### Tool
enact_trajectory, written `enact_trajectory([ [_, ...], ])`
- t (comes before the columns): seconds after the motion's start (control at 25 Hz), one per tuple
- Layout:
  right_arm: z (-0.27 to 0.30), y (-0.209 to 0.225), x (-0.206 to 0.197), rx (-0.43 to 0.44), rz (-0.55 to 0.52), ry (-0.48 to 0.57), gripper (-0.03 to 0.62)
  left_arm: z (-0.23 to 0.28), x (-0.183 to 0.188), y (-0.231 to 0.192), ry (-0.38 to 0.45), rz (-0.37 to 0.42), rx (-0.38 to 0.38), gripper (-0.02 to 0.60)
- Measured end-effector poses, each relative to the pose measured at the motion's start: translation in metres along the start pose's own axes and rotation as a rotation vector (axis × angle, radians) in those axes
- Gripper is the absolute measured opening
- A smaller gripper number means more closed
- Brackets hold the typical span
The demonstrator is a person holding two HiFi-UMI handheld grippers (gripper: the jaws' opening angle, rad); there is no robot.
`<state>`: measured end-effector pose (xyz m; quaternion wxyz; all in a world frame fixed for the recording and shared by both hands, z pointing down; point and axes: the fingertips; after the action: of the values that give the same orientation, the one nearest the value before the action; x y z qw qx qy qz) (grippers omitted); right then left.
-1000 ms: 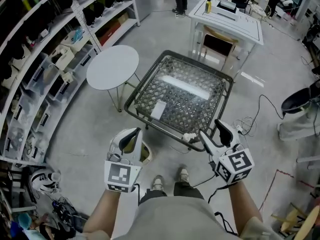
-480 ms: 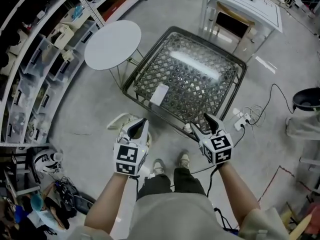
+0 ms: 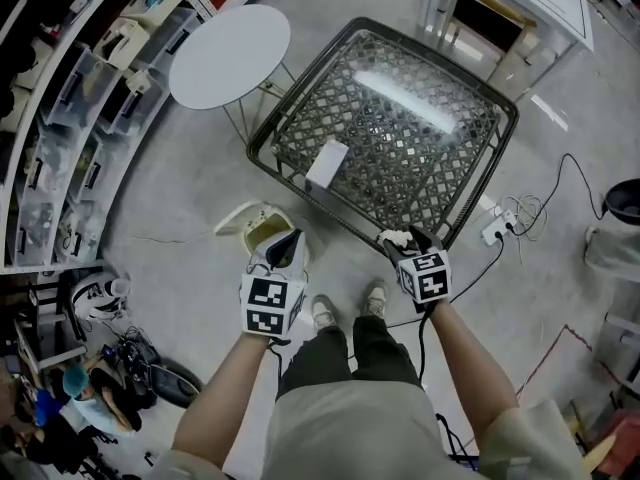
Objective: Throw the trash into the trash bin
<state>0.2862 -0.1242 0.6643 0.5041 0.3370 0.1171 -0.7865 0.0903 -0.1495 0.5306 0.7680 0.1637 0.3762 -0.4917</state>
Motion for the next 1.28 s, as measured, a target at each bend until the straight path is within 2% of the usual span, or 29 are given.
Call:
enact_trajectory([
  [0.28, 0.036, 0.006, -0.043, -0.016, -0.02, -0.119, 0.273, 0.021, -0.051, 0.006, -0.099, -0.072, -0.023, 0.002],
  [0.4, 0.043, 0.011, -0.051, -0.029, -0.03, -0.136, 0.248, 0.023, -0.056, 0.003, -0.095, -0.077, -0.005, 0.002],
  [0.6, 0.043, 0.013, -0.054, -0.034, -0.05, -0.164, 0.162, 0.022, -0.064, -0.007, -0.074, -0.113, 0.018, 0.002],
  [0.76, 0.041, 0.015, -0.052, -0.051, -0.047, -0.171, 0.121, 0.016, -0.062, -0.011, -0.064, -0.124, 0.022, 0.002],
  [0.88, 0.031, 0.016, -0.045, -0.066, -0.038, -0.16, 0.091, 0.009, -0.057, -0.014, -0.05, -0.131, 0.028, 0.002],
  [1.04, 0.012, 0.017, -0.022, -0.084, -0.031, -0.124, 0.087, -0.006, -0.043, -0.024, -0.016, -0.123, 0.049, 0.002],
  [1.28, -0.034, 0.005, 0.04, -0.079, -0.014, -0.012, 0.085, -0.042, -0.016, -0.045, 0.049, -0.122, 0.081, 0.002],
])
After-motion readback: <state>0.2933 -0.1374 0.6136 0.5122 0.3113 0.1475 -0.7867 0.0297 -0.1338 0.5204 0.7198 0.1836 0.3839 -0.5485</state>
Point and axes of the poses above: the fingertips, and each gripper's own axes: z forward along the fingers, y to its right, x out of its top, and after that the axes turned 8 degrees about -z, right-handed
